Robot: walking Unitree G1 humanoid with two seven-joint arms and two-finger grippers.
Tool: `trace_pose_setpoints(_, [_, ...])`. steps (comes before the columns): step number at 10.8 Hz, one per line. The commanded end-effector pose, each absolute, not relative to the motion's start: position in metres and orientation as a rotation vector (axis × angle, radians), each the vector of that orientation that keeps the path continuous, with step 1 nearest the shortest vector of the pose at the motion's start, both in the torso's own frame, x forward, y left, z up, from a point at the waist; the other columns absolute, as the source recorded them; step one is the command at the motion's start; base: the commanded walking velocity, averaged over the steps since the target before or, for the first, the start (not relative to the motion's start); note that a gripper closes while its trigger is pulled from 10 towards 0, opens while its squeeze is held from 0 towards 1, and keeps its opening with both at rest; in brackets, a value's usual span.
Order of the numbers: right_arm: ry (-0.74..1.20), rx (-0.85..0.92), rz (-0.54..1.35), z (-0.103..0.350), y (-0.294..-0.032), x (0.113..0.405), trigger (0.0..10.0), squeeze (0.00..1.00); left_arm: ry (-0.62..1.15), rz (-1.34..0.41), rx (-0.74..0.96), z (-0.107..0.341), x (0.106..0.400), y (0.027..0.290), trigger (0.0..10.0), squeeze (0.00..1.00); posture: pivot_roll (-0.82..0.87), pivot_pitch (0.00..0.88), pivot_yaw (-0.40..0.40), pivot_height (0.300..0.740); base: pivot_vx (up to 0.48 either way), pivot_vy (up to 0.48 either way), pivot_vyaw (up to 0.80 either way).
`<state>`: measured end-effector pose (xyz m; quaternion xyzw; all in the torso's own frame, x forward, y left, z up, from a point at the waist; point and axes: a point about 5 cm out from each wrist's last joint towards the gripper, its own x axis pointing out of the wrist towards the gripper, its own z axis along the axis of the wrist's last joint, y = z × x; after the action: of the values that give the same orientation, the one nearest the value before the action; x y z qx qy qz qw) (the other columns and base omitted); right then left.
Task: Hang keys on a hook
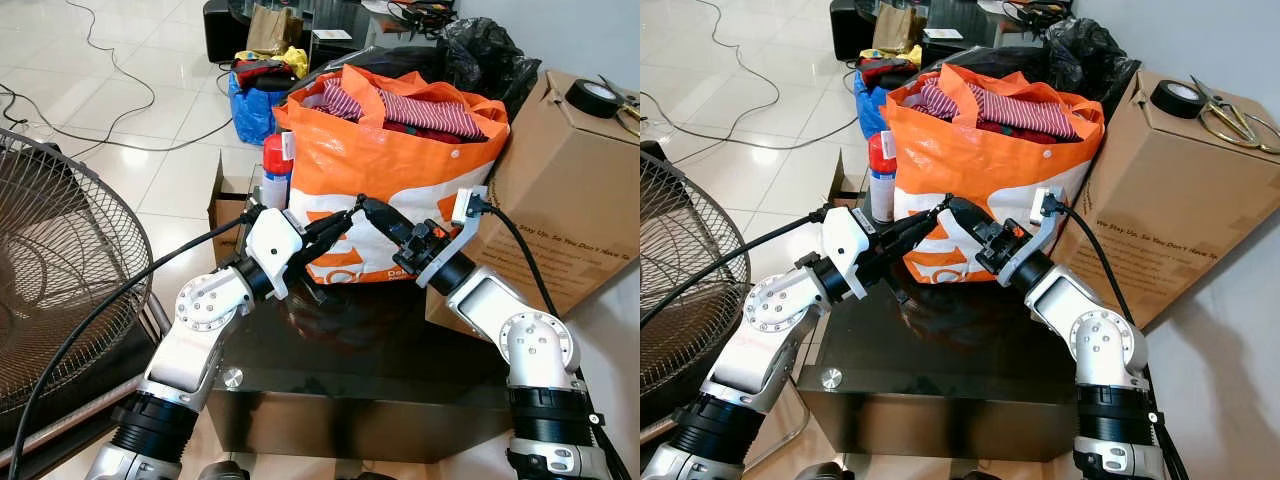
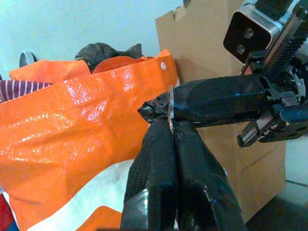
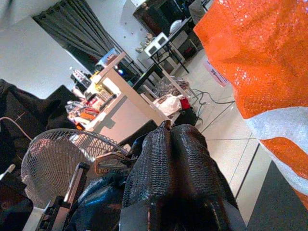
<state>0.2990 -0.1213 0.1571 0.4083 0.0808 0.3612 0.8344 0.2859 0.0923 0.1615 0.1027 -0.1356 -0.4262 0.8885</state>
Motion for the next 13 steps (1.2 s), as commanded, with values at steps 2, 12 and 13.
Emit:
trace_pose_setpoints(2, [0.154, 0.819, 0.624, 0.153, -0.145, 0.303, 0.0, 0.0, -0.286, -0.895, 0.198, 0.164, 0.285, 0.092, 0.0, 0.09, -0.02, 0.0, -0.101, 0.74, 0.0, 0.0, 0.0])
trace_pose_setpoints(12, [0.218, 0.463, 0.564, 0.135, -0.193, 0.253, 10.0, 1.0, 0.061, -0.744, 0.198, 0.136, 0.301, 0.122, 0.0, 0.0, -0.04, 0.0, -0.061, 0.74, 0.0, 0.0, 0.0])
trace_pose_setpoints(13, [0.208, 0.455, 0.505, 0.132, -0.19, 0.251, 10.0, 1.0, 0.099, -0.719, 0.212, 0.13, 0.301, 0.127, 0.0, 0.0, -0.04, 0.0, -0.057, 0.74, 0.0, 0.0, 0.0])
